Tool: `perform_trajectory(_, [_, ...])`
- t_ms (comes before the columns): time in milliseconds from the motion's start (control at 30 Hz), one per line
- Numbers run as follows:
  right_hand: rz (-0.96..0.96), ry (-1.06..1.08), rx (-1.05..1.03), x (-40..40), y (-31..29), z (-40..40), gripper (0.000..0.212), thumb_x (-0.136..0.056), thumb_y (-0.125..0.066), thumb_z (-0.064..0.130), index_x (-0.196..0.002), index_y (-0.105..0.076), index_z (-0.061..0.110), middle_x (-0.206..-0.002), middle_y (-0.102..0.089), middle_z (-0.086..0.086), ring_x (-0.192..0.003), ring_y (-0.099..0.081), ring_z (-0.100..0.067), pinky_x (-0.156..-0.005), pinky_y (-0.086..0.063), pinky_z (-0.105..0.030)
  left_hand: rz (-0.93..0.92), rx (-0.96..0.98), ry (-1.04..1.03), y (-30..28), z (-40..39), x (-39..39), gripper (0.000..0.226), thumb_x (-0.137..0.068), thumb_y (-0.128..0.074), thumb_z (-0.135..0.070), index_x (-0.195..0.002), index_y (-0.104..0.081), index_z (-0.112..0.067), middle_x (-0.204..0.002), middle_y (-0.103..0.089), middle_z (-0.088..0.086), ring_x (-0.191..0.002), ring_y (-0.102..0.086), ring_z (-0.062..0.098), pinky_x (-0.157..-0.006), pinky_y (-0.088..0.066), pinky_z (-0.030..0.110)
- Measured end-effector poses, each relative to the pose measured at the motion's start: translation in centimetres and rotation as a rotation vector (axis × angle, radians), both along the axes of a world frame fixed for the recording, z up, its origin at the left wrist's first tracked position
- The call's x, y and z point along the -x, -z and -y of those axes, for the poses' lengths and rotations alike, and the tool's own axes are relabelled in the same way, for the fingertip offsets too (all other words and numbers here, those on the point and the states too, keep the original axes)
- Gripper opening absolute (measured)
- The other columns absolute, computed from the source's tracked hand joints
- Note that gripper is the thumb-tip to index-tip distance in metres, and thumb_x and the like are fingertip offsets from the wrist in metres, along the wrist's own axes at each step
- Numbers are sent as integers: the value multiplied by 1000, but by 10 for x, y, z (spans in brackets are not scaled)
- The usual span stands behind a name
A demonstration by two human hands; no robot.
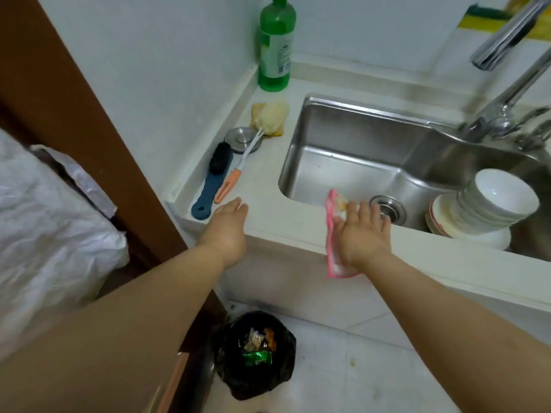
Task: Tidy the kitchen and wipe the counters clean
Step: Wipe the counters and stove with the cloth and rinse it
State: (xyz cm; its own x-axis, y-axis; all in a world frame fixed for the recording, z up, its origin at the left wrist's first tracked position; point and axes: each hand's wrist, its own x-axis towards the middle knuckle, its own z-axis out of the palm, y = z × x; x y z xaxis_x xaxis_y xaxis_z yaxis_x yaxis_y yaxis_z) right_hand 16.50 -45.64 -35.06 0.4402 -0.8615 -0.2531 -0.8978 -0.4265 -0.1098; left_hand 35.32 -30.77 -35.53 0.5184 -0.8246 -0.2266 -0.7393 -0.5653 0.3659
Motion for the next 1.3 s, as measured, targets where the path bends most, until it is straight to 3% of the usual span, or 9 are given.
perform_trajectory(67, [-32, 126, 2, -9, -4, 1, 66, -99, -25, 35, -151, -3, 3, -159, 5, -18, -146, 9, -35, -119, 2, -48, 0, -19, 12, -2, 2, 1, 74, -91, -44, 4, -153, -7, -11, -161, 2, 4, -147, -2, 21, -117, -6, 25])
perform_trajectory(200, [137, -331, 3, -97, 7, -62, 73, -96, -40, 24, -152, 5, 12, -159, 9, -15, -146, 9, -36, -120, -1, -47, 18, 35, 31, 0, 2, -4, 69, -92, -48, -3, -152, -16, -13, -160, -10, 5, -146, -13, 21, -120, -12, 28])
perform_trajectory(267, [179, -444, -76, -112, 7, -80, 64, -100, -31, 27, -153, 3, 18, -160, 11, -7, -147, 13, -28, -120, 2, -42, 8, 113, 32, -1, 1, -3, 63, -93, -49, -9, -150, -24, -15, -157, -22, 4, -144, -23, 20, -119, -17, 29])
perform_trajectory(367, [153, -522, -51, -70, 7, -57, 55, -103, -15, 37, -154, -2, 21, -161, 5, -1, -148, 9, -24, -119, -1, -39, 63, 34, 34, -1, 0, -2, 65, -91, -46, -1, -150, -20, -10, -158, -17, 6, -145, -17, 22, -119, -14, 28])
perform_trajectory(567, [14, -18, -35, -6, 1, -11, 59, -100, -21, 32, -153, 0, 16, -160, 8, -8, -147, 9, -32, -120, -1, -44, 62, -56, -1, -2, 4, 5, 69, -87, -44, 4, -149, -17, -5, -158, -11, 8, -144, -17, 26, -118, -19, 29])
perform_trajectory(733, [123, -443, -70, -86, 1, -64, 61, -101, -23, 33, -153, 6, 21, -160, 10, -6, -146, 12, -32, -118, 0, -44, 84, -88, -13, -4, 7, 8, 74, -91, -46, -2, -152, -4, -5, -160, 0, 9, -148, -4, 23, -120, -10, 29])
perform_trajectory(867, [100, -572, -85, -56, -2, -53, 57, -102, -16, 41, -153, 4, 26, -161, 5, -2, -147, 9, -27, -119, -3, -42, 110, -116, -15, -4, 7, 11, 77, -91, -48, 0, -152, -1, -7, -160, 2, 8, -148, -3, 22, -120, -9, 29])
perform_trajectory(1100, [37, -22, -24, 11, -1, -8, 55, -101, -11, 37, -153, -4, 19, -161, 5, -6, -147, 9, -32, -119, 0, -44, 123, -138, -17, -9, 17, 14, 74, -89, -46, 2, -152, -11, -12, -160, -2, 7, -147, -7, 26, -119, -16, 34])
perform_trajectory(1300, [153, -567, -105, -76, 4, -58, 56, -102, -19, 38, -153, 1, 25, -161, 4, -1, -147, 11, -28, -119, 1, -43, 162, -109, -44, -2, 22, 15, 69, -88, -56, -16, -149, -25, -18, -157, -19, 8, -145, -18, 26, -119, -20, 38])
